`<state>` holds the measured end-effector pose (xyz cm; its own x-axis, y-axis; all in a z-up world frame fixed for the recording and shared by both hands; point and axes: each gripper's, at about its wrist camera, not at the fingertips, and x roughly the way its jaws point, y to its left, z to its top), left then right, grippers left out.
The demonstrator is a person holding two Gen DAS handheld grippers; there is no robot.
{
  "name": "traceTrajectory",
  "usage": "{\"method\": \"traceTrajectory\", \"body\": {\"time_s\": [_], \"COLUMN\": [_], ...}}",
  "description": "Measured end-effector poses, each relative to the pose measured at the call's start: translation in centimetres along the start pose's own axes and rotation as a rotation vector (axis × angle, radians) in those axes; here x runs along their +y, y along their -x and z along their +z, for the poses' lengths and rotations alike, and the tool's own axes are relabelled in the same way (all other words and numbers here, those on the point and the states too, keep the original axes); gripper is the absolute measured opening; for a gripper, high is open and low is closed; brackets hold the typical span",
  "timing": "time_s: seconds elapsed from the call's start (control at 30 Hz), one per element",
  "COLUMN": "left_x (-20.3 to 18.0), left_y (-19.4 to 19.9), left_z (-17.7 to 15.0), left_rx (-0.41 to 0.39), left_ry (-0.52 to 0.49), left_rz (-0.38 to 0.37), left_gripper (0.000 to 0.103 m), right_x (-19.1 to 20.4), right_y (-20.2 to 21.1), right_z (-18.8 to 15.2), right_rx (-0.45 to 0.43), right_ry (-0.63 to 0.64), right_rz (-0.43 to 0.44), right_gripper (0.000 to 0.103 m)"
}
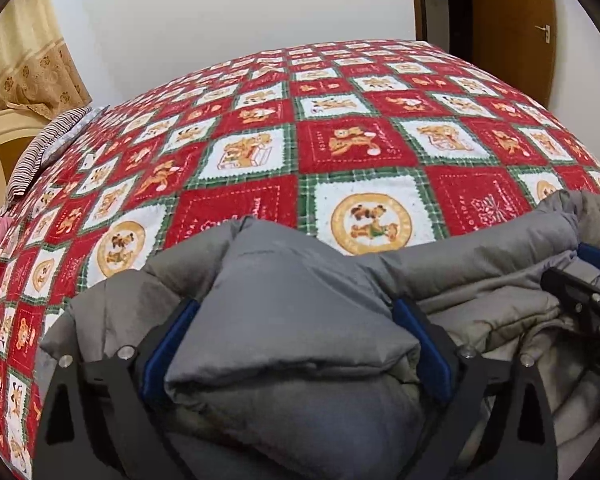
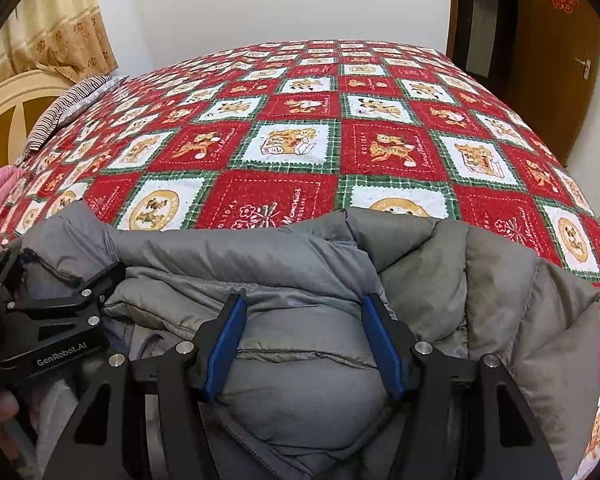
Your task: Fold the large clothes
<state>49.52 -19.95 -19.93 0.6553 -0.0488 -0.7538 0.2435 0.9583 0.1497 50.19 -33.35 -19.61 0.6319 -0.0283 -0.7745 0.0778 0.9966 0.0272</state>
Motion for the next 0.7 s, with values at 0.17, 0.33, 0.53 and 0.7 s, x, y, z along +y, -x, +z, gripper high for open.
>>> {"method": "traceTrajectory", "body": {"time_s": [0.17, 0.33, 0.53, 0.7], "left_x": [-0.06, 0.0, 0.04, -0.01], "left_y": [-0.16, -0.36, -0.55, -0.61], "left_z": [-0.06, -0.06, -0.02, -0.05], "left_rx": [0.006, 0.008, 0.012, 0.012], "left_ry": [0.0, 0.004, 0.006, 0.005], "left_rz": [0.007, 0.015, 0.011, 0.012], "left_gripper": [0.102, 0.103, 0.103, 0.103], "right_x": [0.54, 0.76, 0.9, 0.96], "right_y": [-0.48, -0.65, -0.71, -0.81], "right_z": [0.0, -0.03, -0.1, -0.12], "right_rx": [0.002, 0.002, 0.003, 0.007], "right_ry": [0.023, 0.036, 0.04, 0.041], "right_rz": [-0.039, -0.06, -0.066, -0.07], "right_gripper": [0.061, 0.062, 0.062, 0.062]}}
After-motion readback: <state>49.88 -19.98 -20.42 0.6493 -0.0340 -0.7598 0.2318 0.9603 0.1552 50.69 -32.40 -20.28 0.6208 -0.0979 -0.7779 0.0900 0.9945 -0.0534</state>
